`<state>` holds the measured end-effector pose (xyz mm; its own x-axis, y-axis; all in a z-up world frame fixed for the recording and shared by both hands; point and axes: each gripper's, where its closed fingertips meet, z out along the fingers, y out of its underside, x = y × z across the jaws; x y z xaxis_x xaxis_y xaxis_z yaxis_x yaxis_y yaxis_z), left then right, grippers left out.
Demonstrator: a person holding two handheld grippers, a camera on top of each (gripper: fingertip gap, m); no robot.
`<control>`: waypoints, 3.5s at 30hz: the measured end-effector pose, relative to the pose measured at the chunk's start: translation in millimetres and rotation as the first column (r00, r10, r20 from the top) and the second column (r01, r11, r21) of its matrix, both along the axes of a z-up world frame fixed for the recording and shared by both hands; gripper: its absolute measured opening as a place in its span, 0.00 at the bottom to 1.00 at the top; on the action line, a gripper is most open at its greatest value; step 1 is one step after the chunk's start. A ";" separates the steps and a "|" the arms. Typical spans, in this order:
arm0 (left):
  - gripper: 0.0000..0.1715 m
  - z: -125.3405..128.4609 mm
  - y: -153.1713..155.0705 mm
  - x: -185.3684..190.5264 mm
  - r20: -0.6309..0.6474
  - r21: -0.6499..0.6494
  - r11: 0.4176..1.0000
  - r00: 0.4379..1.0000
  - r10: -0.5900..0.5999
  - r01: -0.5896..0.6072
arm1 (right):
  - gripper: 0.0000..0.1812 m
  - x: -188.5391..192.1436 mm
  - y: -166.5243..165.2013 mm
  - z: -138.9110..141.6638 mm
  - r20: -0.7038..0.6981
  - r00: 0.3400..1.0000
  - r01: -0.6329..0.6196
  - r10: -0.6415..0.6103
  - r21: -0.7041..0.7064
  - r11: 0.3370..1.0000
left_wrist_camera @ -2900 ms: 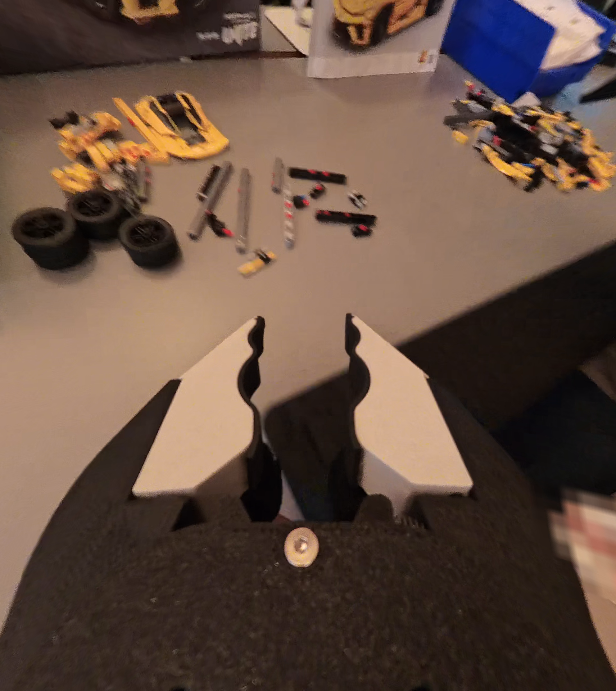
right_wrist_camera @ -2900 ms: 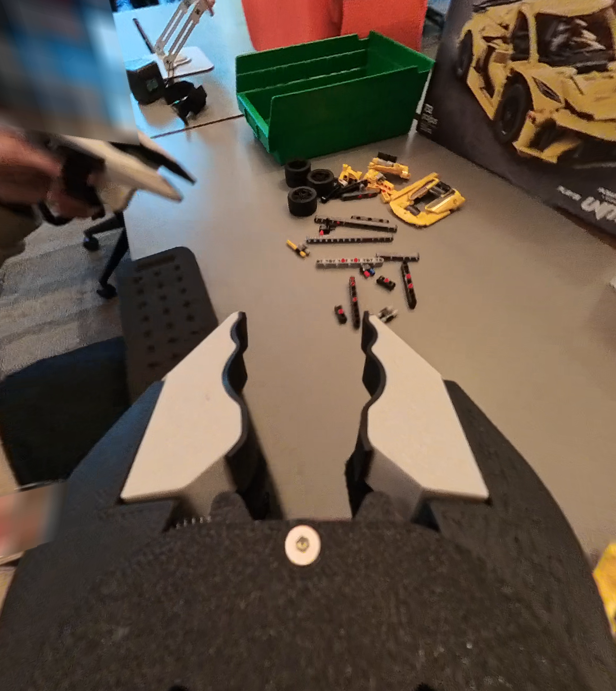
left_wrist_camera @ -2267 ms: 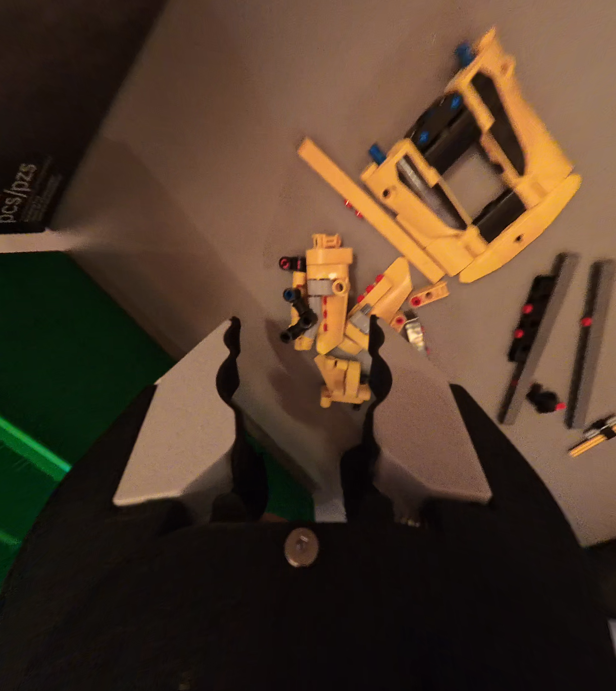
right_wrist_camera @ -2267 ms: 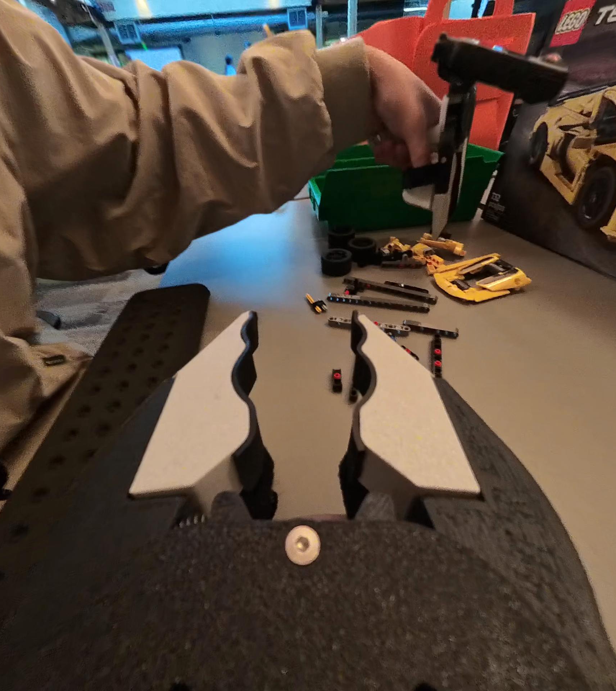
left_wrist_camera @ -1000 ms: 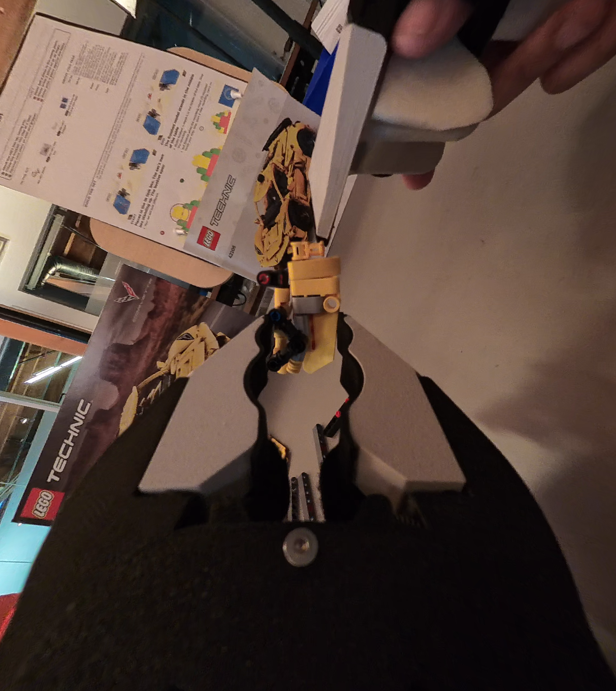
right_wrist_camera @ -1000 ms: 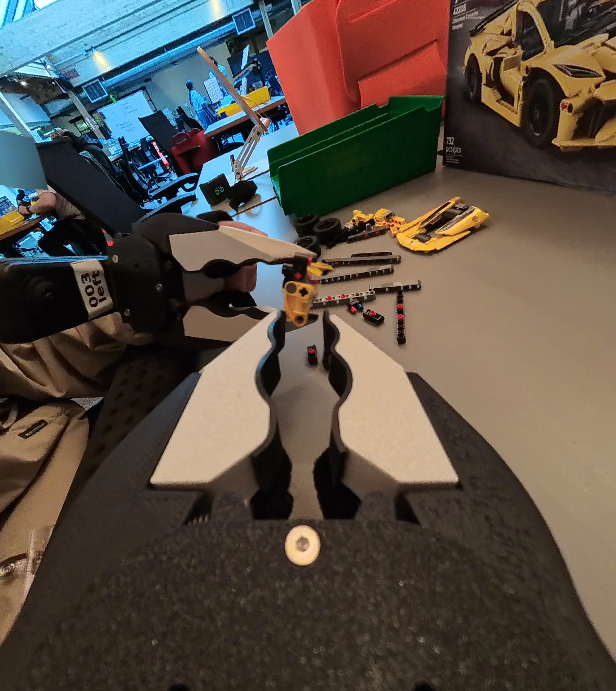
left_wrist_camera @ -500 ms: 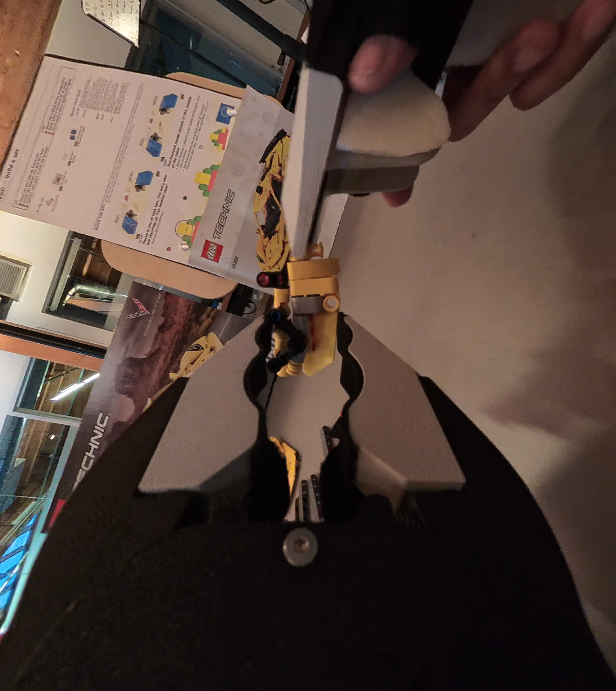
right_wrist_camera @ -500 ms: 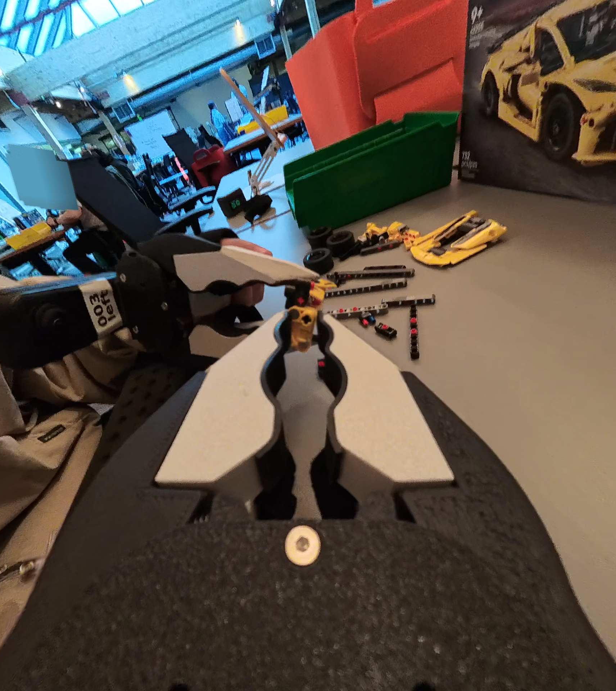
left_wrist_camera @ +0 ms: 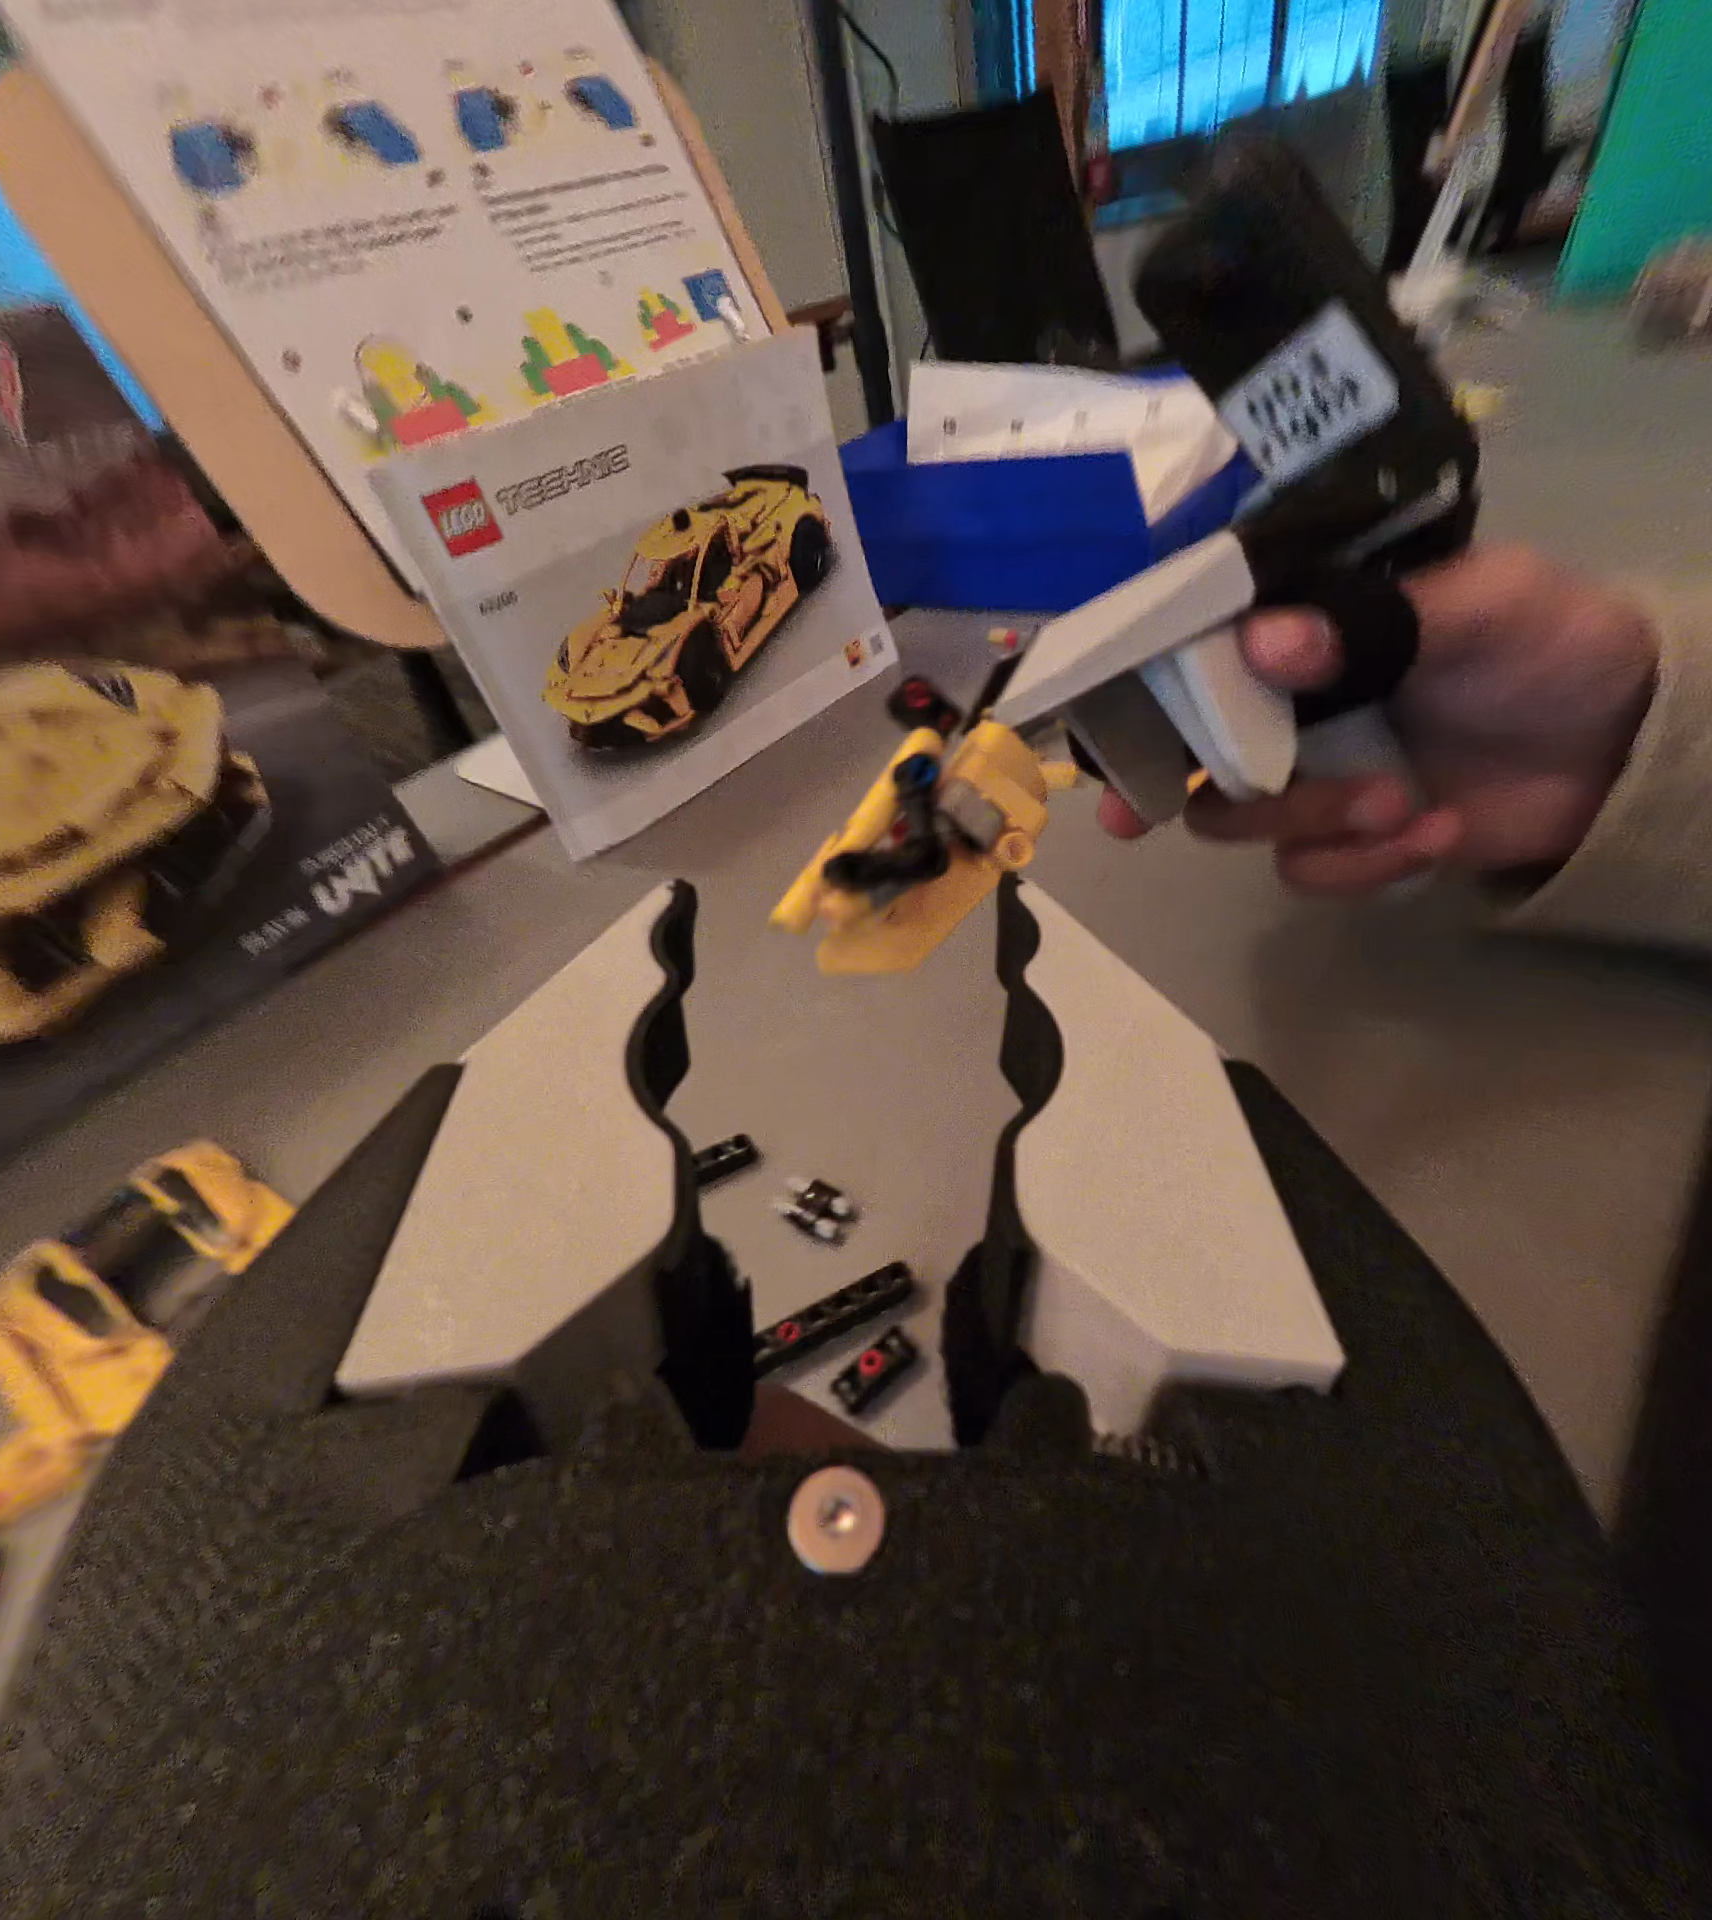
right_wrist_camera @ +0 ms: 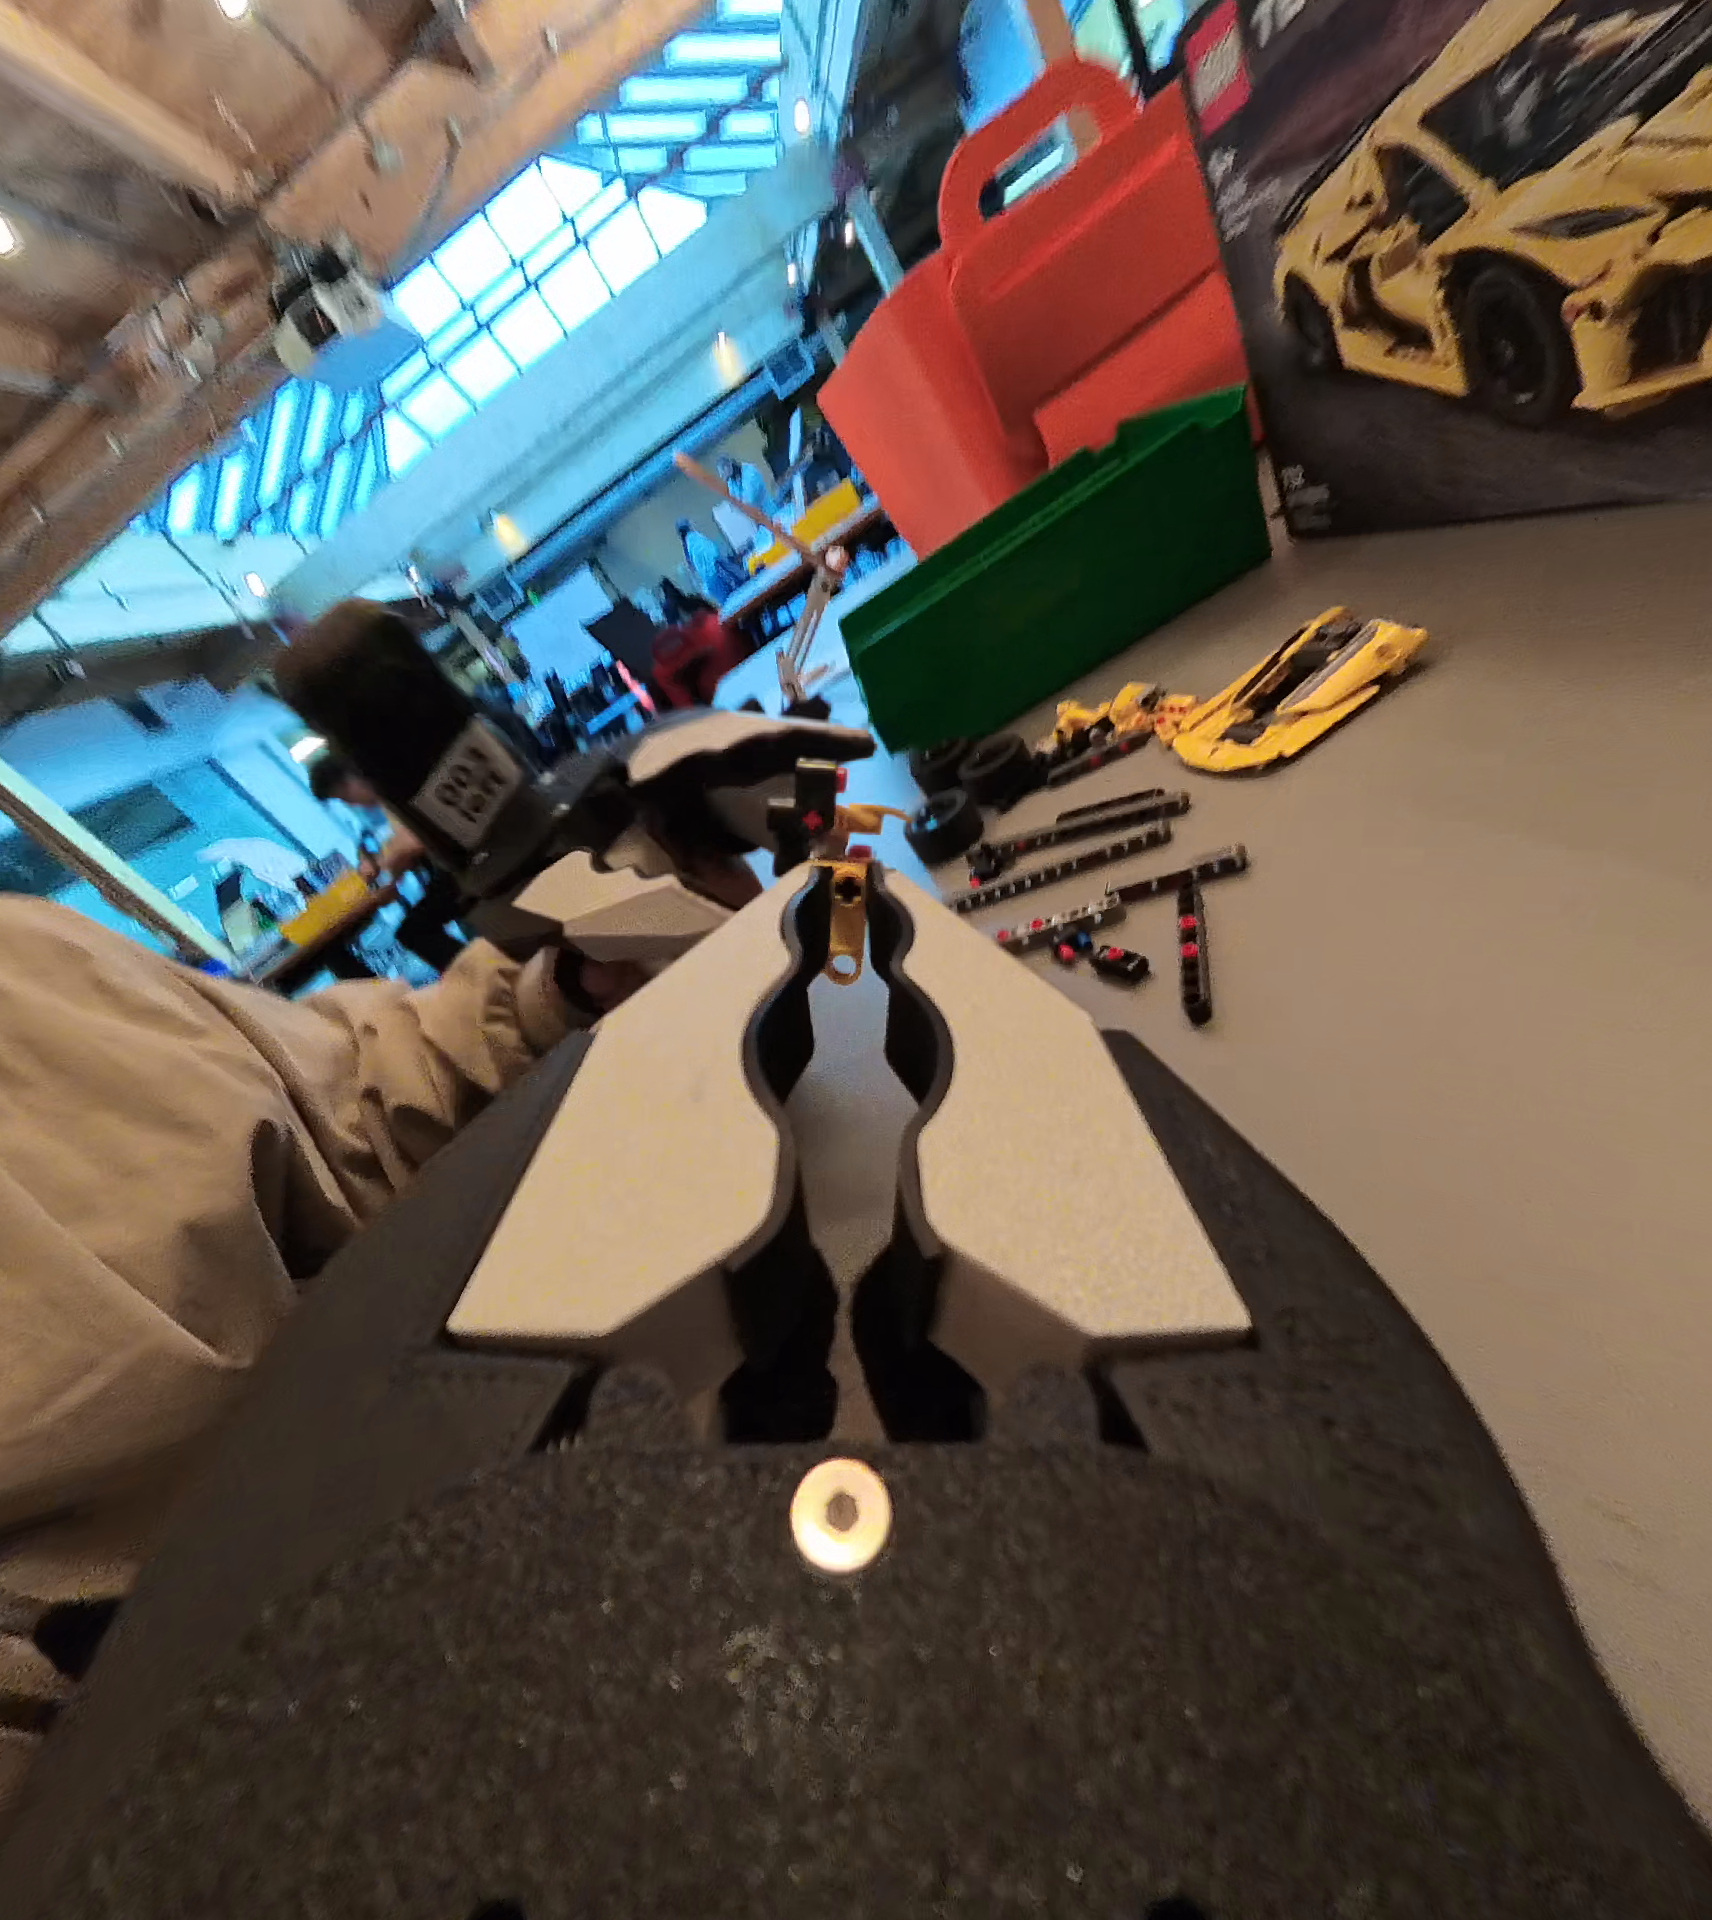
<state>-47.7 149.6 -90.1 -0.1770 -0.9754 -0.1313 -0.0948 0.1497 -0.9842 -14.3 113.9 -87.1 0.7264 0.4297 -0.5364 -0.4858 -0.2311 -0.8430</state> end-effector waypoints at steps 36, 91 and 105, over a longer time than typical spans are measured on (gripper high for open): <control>0.19 16.9 -51.6 -5.4 0.147 -0.732 0.522 0.850 -0.505 0.437 | 0.03 -32.4 -6.1 20.1 0.024 0.993 -0.113 0.112 0.098 0.989; 0.12 40.3 -31.9 -33.3 0.331 -0.772 0.287 0.744 -0.580 0.567 | 0.13 217.4 -172.3 -86.9 0.728 0.638 0.728 -0.252 -0.464 0.504; 0.12 26.4 -42.0 -31.7 0.271 -0.826 0.229 0.719 -0.641 0.515 | 0.20 -64.4 -0.8 28.6 0.619 0.763 0.054 -0.187 0.227 0.972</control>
<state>-79.3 107.6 -63.7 -0.6911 -0.2061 0.6928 -0.4507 -0.6264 -0.6360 -78.6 113.2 -58.4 0.9230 0.3570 0.1437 0.1598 -0.0161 -0.9870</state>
